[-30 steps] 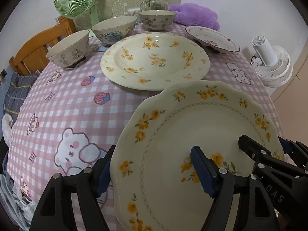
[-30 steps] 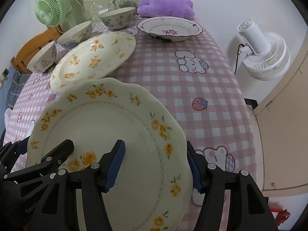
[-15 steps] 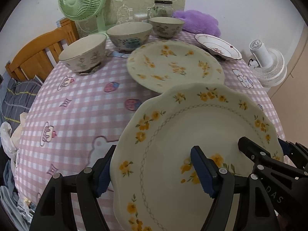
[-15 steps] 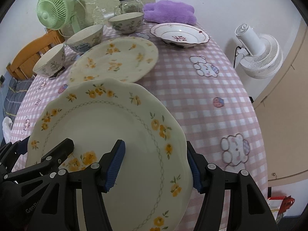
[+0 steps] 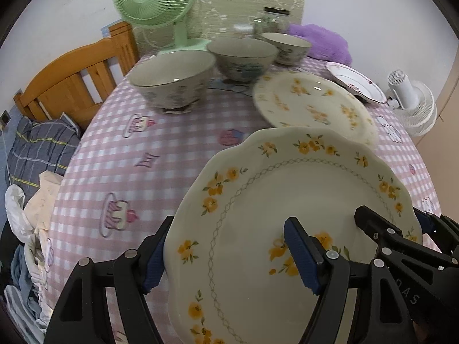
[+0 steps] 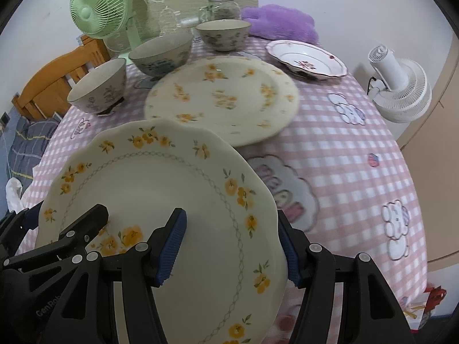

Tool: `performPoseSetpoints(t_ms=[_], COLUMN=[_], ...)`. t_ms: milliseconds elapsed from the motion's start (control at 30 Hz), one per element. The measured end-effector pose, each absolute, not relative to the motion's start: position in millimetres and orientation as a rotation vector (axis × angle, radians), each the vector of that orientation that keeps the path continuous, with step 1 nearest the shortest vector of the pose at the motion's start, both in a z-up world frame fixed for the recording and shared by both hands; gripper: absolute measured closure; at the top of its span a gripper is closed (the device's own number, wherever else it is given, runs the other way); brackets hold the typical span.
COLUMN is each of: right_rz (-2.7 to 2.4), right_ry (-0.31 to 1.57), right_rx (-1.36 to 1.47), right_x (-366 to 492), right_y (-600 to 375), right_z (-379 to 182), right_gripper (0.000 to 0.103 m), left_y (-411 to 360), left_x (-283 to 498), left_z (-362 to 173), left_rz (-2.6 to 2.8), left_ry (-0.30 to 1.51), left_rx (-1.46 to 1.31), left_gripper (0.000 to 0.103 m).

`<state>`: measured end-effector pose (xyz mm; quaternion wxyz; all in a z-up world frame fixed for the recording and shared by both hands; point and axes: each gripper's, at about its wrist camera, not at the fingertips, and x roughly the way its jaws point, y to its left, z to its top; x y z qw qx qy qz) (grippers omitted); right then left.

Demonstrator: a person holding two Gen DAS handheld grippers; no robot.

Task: Organize plates and bowls
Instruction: 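Carry the tilted large plate with the right tool across the table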

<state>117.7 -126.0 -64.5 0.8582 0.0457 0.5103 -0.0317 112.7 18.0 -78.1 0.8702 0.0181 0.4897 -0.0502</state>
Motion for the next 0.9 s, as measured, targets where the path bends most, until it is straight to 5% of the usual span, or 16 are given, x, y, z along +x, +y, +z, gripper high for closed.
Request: performPoseSetpoints(t_ms=[900], right_rz=[-0.095], right_ry=[1.127], right_rx=[0.151], right_x=[168], right_y=[-48], right_z=[-99], right_gripper=[0.039], left_y=[95], left_x=[158], left_z=[-111], left_rz=[-0.098], left_ry=[1.063], left_rx=[0.056], left_gripper=[0.027])
